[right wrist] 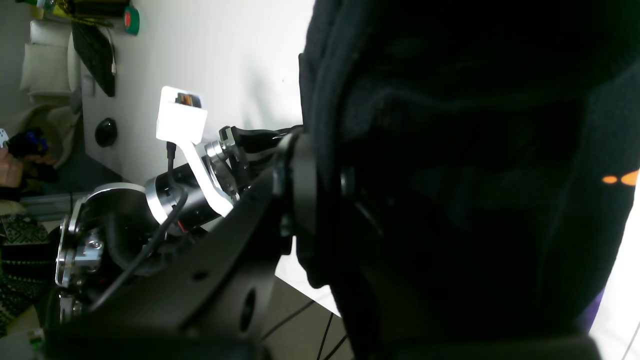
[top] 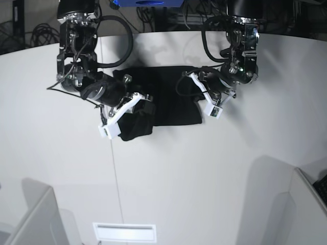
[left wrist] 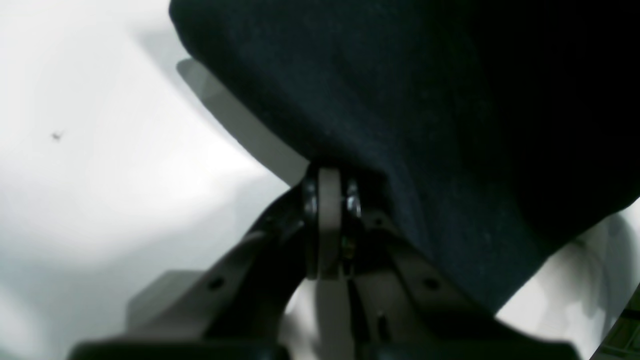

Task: Fold the T-shirt properly
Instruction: 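Lift the strip ends and fold them toward each other with both grippers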

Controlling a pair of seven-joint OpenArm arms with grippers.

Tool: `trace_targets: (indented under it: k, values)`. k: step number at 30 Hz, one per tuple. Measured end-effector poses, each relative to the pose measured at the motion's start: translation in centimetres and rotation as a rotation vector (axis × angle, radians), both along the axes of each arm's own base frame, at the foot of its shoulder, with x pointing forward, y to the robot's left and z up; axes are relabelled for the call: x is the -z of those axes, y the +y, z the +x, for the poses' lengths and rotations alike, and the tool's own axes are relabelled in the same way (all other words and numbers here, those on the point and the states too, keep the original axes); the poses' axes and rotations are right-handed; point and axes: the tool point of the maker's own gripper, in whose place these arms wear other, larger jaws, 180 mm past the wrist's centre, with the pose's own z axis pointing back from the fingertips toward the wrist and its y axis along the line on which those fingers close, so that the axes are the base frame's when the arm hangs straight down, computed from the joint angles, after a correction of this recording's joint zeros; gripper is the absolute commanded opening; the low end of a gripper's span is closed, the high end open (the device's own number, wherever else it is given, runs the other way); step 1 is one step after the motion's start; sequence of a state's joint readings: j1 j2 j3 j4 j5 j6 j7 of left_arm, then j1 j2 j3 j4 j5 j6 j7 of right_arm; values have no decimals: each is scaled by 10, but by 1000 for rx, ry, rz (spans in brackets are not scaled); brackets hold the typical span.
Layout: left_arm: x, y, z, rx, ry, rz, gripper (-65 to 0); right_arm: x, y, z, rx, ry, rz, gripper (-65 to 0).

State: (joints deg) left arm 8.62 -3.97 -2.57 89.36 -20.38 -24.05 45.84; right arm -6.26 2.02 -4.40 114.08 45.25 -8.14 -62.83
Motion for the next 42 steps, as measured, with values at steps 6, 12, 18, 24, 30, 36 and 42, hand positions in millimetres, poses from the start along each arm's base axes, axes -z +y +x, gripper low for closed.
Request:
trace_targets:
  k: [6, 12, 18, 24, 30, 36, 42]
  values:
    - [0, -1, 0, 0, 0, -2, -650, -2, 3, 4, 26, -26, 16, -650]
    - [0, -1, -2, -1, 2, -3, -650, 19, 21, 2, 12, 23, 36, -650]
    - [0, -1, -1, -1, 0, -3, -650, 28, 39, -2, -14, 21, 41, -650]
    - [0, 1, -1, -4, 0, -1, -650, 26, 53, 3, -43, -1, 49, -650]
    - [1, 1, -2, -8, 2, -4, -650, 44, 64, -7, -85, 53, 30, -650]
    - [1, 2, -2, -8, 2, -4, -650, 44, 65, -7, -88, 51, 30, -650]
    - [1, 1, -2, -5, 2, -4, -650, 41, 65, -1, -89, 38, 29, -650]
